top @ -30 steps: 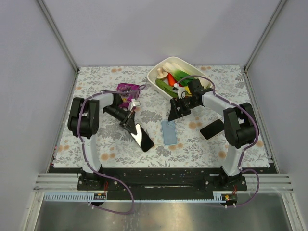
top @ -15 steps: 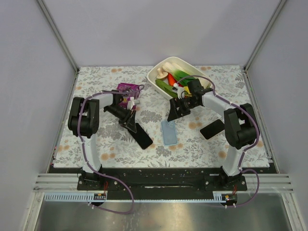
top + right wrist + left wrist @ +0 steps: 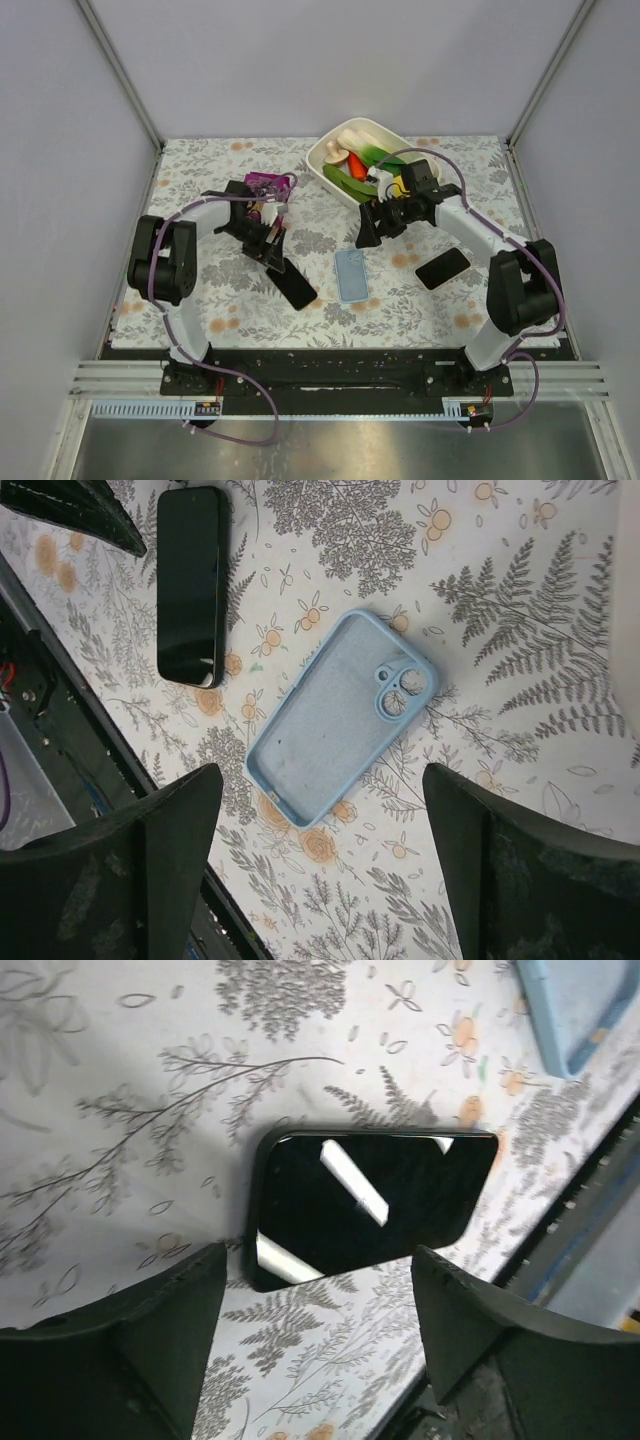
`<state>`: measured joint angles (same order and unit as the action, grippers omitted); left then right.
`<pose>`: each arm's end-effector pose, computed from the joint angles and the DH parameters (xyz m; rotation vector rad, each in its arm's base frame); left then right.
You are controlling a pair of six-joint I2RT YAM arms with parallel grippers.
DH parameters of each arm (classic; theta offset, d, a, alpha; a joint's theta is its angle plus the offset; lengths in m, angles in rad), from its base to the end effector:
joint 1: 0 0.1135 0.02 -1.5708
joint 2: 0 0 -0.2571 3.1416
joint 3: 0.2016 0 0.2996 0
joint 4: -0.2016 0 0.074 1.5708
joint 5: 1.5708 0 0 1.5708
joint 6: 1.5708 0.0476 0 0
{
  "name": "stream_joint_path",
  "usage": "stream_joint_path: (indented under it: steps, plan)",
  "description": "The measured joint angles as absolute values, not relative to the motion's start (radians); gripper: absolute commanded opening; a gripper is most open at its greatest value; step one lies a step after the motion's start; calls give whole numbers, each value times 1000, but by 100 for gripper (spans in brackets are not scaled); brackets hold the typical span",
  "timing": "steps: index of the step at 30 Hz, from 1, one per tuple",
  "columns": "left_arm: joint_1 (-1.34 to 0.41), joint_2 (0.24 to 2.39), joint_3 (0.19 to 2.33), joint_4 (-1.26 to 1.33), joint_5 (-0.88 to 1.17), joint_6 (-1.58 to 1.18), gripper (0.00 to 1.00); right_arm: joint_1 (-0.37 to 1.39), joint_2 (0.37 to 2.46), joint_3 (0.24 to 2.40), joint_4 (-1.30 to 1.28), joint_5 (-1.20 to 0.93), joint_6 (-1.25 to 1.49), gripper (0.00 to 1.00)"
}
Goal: Take the phone out of the phone case
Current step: Place the phone at the center of the board, then adjust the phone at the center of the board.
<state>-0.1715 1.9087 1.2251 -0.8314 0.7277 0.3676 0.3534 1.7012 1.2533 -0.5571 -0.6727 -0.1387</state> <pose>0.3659 -0.0955 0.1078 0.7816 2.7163 -1.0634 0.3684 0.1675 0.2015 -0.8541 2.3594 0.9455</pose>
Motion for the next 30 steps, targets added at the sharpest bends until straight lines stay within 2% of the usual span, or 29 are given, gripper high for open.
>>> stream_joint_path:
  steps: [3,5,16,24,30]
  plan:
    - [-179,1837,1174,-764,628,363,91,353,1625,1227,-565,-609,-161,93]
    - [-181,1793,1141,-725,566,357,99,353,1573,1201,-567,-562,-173,99]
    - [-182,1436,1050,-609,340,326,99,329,1291,1055,-609,-218,-249,99]
    - [-183,1180,1013,-554,242,279,99,234,1233,960,-687,20,-260,100]
    - [-183,1079,957,-525,210,243,99,98,1266,939,-724,58,-292,99]
